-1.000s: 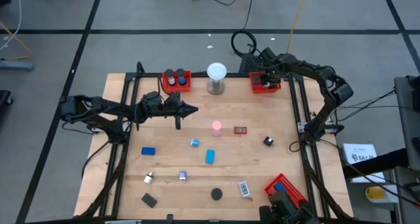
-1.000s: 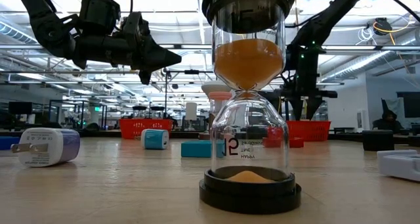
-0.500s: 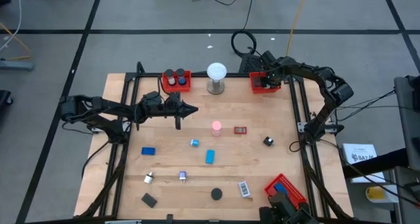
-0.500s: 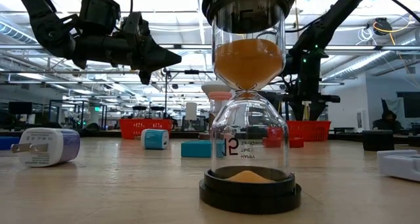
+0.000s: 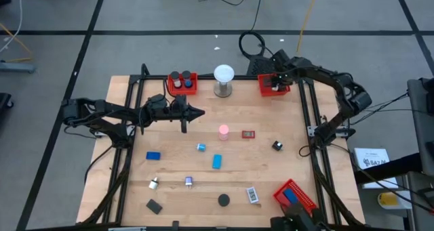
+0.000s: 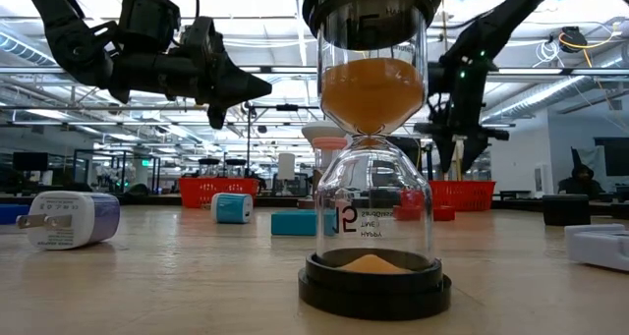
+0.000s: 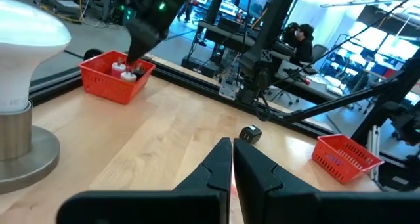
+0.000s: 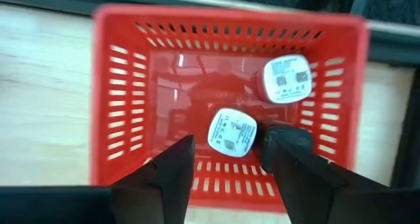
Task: Pick & Place Office items
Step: Put the white digital clock into the bottom right red bin
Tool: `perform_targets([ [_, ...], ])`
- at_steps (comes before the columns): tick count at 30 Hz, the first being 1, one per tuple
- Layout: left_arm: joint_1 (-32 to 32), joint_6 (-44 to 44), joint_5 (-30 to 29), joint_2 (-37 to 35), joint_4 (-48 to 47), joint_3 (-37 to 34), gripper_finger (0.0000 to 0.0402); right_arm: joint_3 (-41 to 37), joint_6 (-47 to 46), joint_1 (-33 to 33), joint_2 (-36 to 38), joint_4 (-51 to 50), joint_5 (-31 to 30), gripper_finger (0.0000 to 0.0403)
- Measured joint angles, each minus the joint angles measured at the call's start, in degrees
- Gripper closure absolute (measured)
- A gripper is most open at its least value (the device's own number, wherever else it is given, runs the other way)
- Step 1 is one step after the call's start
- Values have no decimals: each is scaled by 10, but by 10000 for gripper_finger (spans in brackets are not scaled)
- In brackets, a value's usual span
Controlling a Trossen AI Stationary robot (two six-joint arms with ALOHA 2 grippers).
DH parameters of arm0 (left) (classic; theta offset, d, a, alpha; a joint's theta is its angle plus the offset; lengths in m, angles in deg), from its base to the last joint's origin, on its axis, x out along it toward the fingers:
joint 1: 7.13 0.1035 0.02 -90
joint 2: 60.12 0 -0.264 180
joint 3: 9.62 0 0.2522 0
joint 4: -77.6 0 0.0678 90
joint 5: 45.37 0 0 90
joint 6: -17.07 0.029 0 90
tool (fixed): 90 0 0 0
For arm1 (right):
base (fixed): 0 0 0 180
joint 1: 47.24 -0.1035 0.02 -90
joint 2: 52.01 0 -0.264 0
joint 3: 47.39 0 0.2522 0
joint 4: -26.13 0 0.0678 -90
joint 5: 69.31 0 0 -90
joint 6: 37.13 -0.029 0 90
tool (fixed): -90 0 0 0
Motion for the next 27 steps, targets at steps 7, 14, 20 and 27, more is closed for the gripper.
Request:
perform_targets([
  [7,0,-30,0,0,0,0,398,0,45,-48,87,5,0,289],
  [14,0,-33,-3,0,0,0,379,-33,55,-136,156,88,0,373],
  [20,0,-71,-31,0,16,0,378,-126,38,-208,200,243,28,395],
  [27,0,-91,-58,0,26,0,378,-216,38,-274,230,371,59,396],
])
